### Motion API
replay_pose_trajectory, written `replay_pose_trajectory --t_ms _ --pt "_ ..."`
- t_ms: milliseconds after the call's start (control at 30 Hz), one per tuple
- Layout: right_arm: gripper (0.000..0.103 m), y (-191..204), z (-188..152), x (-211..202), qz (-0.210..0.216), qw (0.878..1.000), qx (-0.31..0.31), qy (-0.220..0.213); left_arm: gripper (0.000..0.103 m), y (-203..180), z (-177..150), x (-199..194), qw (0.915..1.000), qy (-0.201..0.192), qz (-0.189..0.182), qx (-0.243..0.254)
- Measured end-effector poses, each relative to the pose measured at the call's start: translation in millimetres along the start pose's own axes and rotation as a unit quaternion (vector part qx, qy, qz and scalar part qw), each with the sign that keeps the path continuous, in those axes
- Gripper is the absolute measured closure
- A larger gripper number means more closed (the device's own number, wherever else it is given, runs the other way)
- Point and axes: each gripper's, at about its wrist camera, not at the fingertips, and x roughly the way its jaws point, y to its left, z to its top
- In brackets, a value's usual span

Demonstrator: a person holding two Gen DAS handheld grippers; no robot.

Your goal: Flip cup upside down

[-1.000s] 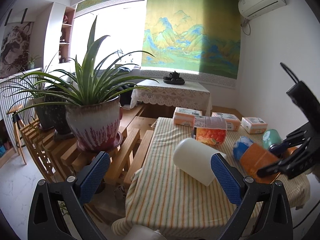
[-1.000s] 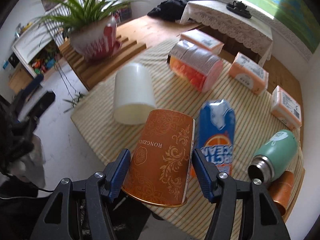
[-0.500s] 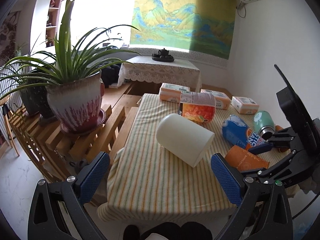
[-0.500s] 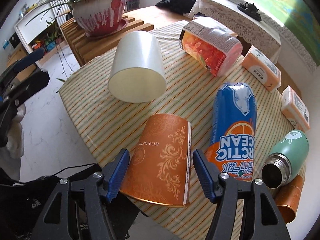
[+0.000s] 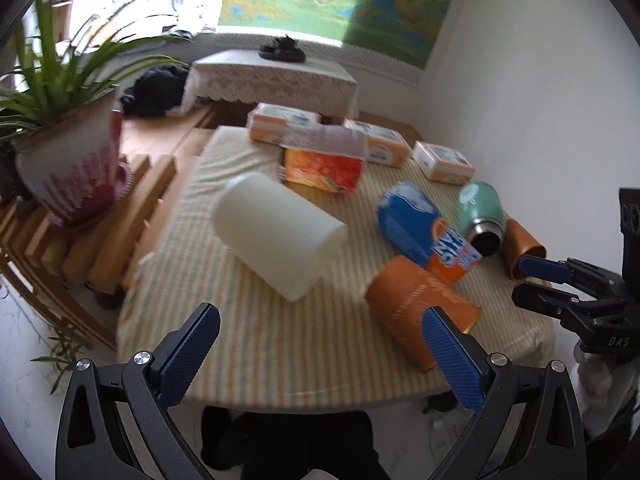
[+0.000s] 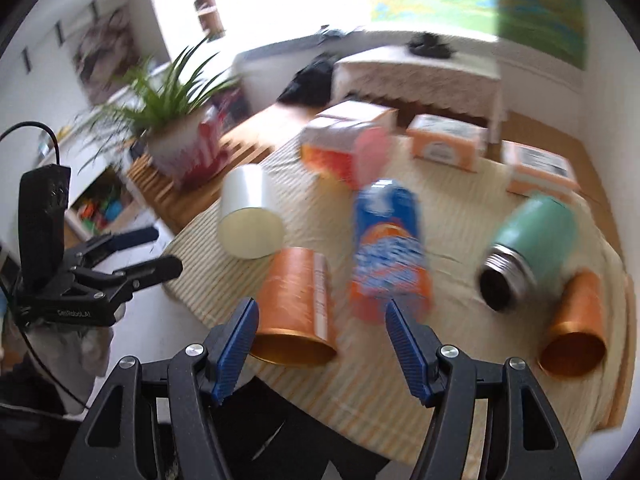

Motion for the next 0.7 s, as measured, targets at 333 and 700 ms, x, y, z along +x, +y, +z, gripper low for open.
replay_pose_trajectory --t_ms 333,700 --pt "0.041 -32 -51 -47 -0.061 0.993 0.068 -0.079 0.001 -49 27 31 0.9989 0.045 0.001 0.009" --pt "0.041 -61 -74 -67 -0.079 0.985 0.106 -0.109 0.006 -53 32 70 0.9879 0.126 -0.032 -0.085"
